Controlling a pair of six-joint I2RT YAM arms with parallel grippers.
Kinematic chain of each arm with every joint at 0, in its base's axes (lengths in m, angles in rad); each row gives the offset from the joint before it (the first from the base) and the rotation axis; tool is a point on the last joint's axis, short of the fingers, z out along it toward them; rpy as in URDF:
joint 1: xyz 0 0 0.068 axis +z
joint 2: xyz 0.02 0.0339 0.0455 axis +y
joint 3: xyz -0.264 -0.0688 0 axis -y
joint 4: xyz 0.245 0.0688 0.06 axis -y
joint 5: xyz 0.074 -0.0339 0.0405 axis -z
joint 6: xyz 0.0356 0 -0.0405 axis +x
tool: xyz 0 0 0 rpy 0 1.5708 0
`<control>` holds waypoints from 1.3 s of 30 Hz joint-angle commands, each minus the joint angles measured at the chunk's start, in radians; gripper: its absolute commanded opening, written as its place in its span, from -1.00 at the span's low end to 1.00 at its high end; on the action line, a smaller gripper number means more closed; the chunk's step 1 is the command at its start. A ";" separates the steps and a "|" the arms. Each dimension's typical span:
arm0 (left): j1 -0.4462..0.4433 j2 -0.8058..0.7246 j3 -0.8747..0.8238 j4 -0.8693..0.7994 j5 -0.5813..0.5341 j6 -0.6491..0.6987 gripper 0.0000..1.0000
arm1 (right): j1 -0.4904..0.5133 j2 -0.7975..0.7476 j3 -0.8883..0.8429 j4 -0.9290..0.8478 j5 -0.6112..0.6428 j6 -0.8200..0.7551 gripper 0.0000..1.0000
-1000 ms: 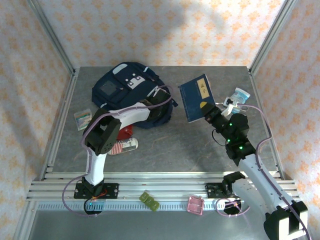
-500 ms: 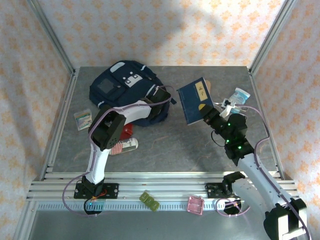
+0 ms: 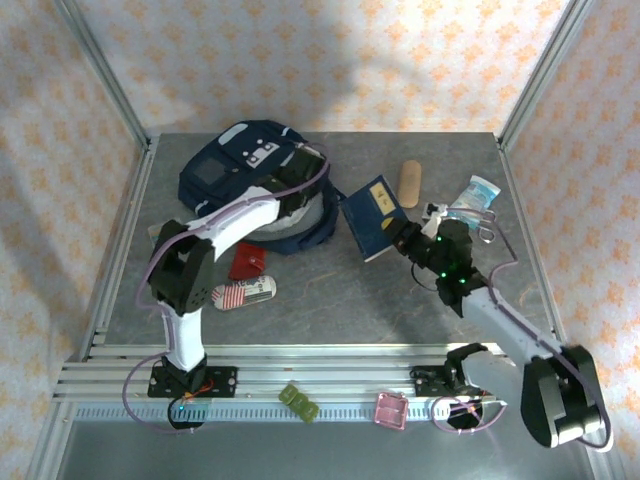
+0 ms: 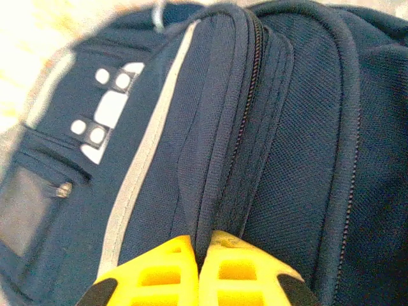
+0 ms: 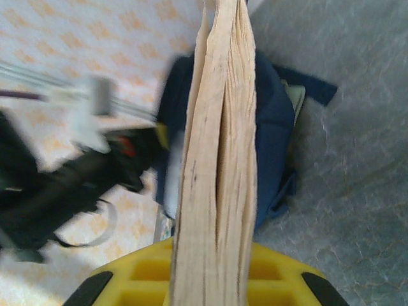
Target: Pack the student bag
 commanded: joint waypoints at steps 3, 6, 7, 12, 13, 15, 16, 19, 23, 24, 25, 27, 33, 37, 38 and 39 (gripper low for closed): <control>-0.006 -0.124 0.102 0.013 -0.069 0.055 -1.00 | 0.080 0.166 0.102 0.258 -0.147 0.039 -1.00; -0.006 -0.149 0.109 0.018 -0.073 0.058 -1.00 | 0.115 0.284 0.180 0.301 -0.178 0.050 -1.00; -0.005 -0.156 0.113 0.017 -0.070 0.056 -1.00 | 0.122 0.326 0.204 0.312 -0.191 0.055 -1.00; -0.006 -0.196 0.142 0.020 -0.037 0.045 -1.00 | 0.143 0.591 0.372 0.382 -0.242 0.119 -1.00; -0.007 -0.201 0.146 0.019 -0.030 0.045 -1.00 | 0.150 0.645 0.418 0.385 -0.258 0.129 -1.00; -0.007 -0.211 0.161 0.017 -0.013 0.042 -1.00 | 0.167 0.773 0.538 0.387 -0.293 0.157 -1.00; -0.007 -0.213 0.168 0.014 -0.010 0.041 -1.00 | 0.175 0.828 0.594 0.388 -0.307 0.167 -1.00; -0.007 -0.211 0.189 -0.004 -0.007 0.036 -1.00 | 0.200 0.993 0.779 0.375 -0.315 0.196 -1.00; -0.009 -0.215 0.191 -0.011 -0.001 0.031 -1.00 | 0.224 1.204 1.085 0.218 -0.289 0.200 -1.00; -0.009 -0.216 0.191 -0.012 0.001 0.030 -1.00 | 0.231 1.253 1.161 0.161 -0.275 0.200 -1.00; -0.009 -0.217 0.190 -0.012 0.001 0.028 -1.00 | 0.237 1.313 1.256 0.095 -0.267 0.199 -0.93; -0.009 -0.212 0.190 -0.016 0.002 0.024 -1.00 | 0.244 1.421 1.451 -0.082 -0.259 0.180 -0.73; -0.009 -0.211 0.150 -0.007 0.021 -0.010 -1.00 | 0.230 1.447 1.599 -0.524 -0.118 0.010 -0.05; -0.009 -0.212 0.114 0.003 0.037 -0.032 -1.00 | 0.201 1.269 1.333 -0.478 -0.042 -0.026 0.05; -0.009 -0.211 0.107 0.001 0.046 -0.042 -1.00 | 0.193 1.227 1.271 -0.451 -0.039 -0.031 0.06; -0.009 -0.210 0.100 0.002 0.052 -0.048 -1.00 | 0.188 1.193 1.225 -0.436 -0.031 -0.037 0.06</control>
